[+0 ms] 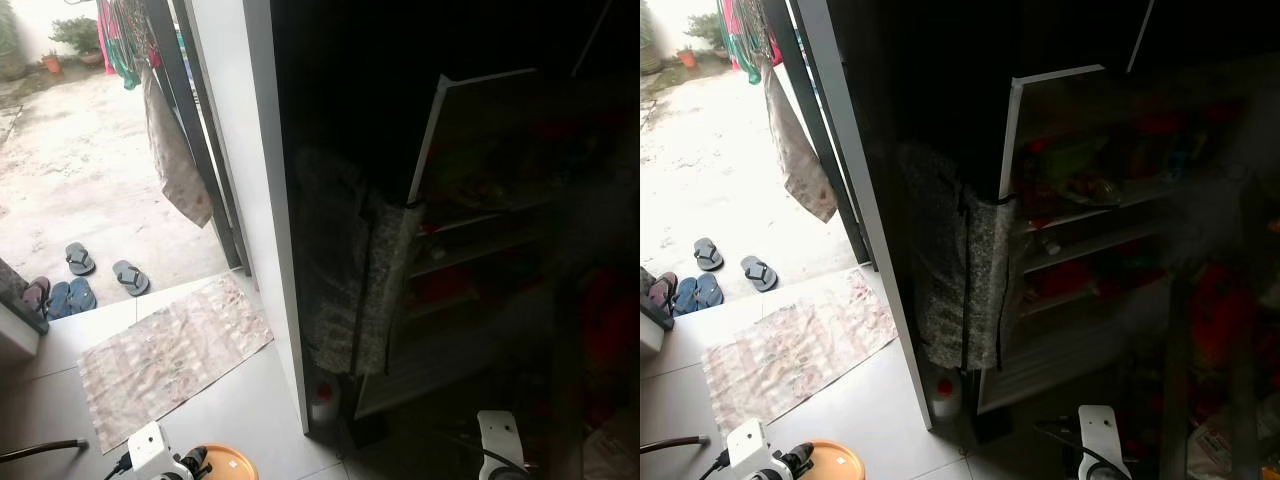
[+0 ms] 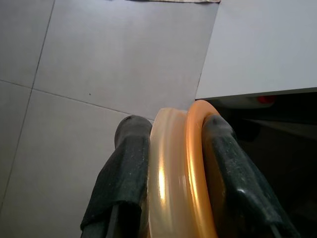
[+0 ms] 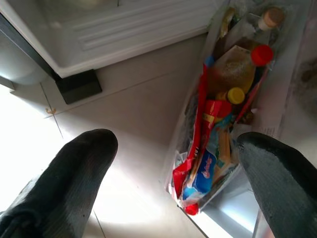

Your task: Restocking fridge

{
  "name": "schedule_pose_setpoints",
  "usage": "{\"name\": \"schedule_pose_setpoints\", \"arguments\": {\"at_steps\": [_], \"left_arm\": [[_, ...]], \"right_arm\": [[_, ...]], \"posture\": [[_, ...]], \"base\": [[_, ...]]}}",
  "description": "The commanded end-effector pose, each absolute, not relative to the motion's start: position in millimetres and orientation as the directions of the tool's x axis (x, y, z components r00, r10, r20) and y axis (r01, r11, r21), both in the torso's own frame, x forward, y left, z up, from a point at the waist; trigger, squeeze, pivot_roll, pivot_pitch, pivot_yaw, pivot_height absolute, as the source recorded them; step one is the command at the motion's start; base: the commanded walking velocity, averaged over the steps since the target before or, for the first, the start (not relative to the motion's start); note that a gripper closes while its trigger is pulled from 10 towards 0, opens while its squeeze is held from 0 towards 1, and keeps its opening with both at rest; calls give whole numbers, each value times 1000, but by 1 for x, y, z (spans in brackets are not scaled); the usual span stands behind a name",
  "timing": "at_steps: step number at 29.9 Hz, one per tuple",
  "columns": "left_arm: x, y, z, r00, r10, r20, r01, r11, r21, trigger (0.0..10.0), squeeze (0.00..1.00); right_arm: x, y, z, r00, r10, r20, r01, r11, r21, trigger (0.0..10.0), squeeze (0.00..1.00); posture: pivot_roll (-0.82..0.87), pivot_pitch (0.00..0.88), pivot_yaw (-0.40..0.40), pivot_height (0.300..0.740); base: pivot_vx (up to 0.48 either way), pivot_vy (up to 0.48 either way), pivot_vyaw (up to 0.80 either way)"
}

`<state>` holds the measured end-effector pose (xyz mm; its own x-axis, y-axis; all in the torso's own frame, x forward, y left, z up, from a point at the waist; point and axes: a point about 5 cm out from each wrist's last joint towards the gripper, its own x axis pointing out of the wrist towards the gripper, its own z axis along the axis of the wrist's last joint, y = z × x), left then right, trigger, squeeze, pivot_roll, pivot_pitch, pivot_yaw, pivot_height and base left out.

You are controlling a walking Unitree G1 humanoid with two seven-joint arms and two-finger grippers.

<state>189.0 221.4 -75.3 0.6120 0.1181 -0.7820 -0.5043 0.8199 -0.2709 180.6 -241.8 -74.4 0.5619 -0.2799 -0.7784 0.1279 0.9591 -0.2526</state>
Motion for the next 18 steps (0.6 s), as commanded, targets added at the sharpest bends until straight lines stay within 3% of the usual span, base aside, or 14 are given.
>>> {"name": "schedule_pose_setpoints", "arguments": {"at_steps": [1, 6, 11, 18], "left_arm": [[177, 221, -82, 568, 108, -816, -511, 823, -247, 10000, 0], [176, 223, -82, 568, 112, -815, -512, 824, -243, 10000, 0], [176, 224, -81, 569, 115, -814, -511, 825, -241, 10000, 0], [176, 225, -81, 569, 114, -814, -507, 829, -238, 10000, 0]], "right_arm": [[175, -244, -77, 539, -298, -788, 140, 954, -266, 10000, 0], [169, -248, -78, 520, -331, -788, 184, 944, -276, 10000, 0], [164, -255, -78, 488, -370, -790, 415, 895, -163, 10000, 0], [168, -251, -76, 577, -318, -752, 362, 925, -114, 10000, 0]], "posture": [[-29, 56, 20, 740], [-30, 57, 22, 740], [-27, 56, 24, 740], [-29, 59, 28, 740]], "base": [[0, 0, 0], [0, 0, 0], [0, 0, 0], [0, 0, 0]]}}
